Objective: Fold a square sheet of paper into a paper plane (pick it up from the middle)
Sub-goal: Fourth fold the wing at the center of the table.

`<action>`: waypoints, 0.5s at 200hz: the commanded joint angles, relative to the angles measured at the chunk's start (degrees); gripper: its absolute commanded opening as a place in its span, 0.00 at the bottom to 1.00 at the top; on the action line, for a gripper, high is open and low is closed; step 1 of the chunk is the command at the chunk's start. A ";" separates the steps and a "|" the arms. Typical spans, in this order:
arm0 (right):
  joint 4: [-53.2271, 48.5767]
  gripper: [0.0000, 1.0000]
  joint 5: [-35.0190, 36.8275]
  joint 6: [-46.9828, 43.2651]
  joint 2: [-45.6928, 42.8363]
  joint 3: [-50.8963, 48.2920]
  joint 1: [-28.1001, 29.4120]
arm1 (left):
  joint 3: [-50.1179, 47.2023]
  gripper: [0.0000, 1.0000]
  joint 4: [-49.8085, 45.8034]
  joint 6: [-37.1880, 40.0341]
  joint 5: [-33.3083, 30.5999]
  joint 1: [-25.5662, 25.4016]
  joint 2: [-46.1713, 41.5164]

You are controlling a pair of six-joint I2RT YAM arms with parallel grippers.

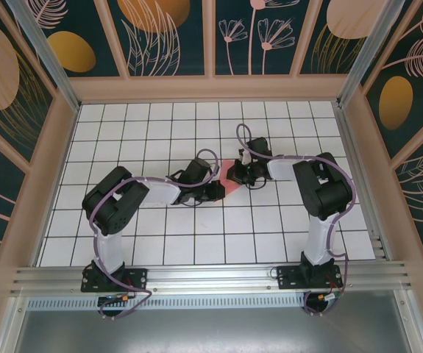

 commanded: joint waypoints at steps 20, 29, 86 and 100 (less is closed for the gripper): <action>-4.37 0.03 6.47 -0.41 3.72 -1.25 -0.79 | -2.74 0.12 0.24 -0.47 1.67 0.13 -4.07; -4.36 0.03 6.41 -0.41 3.72 -1.28 -0.87 | -1.90 0.12 1.08 -0.74 1.47 0.19 -4.62; -4.19 0.03 6.08 -0.50 3.84 -1.70 -1.02 | 4.29 0.12 -0.65 0.02 -2.76 1.33 -1.98; -4.20 0.03 6.06 -0.58 3.91 -1.81 -1.03 | 5.27 0.12 -1.41 0.47 -2.78 1.44 -0.45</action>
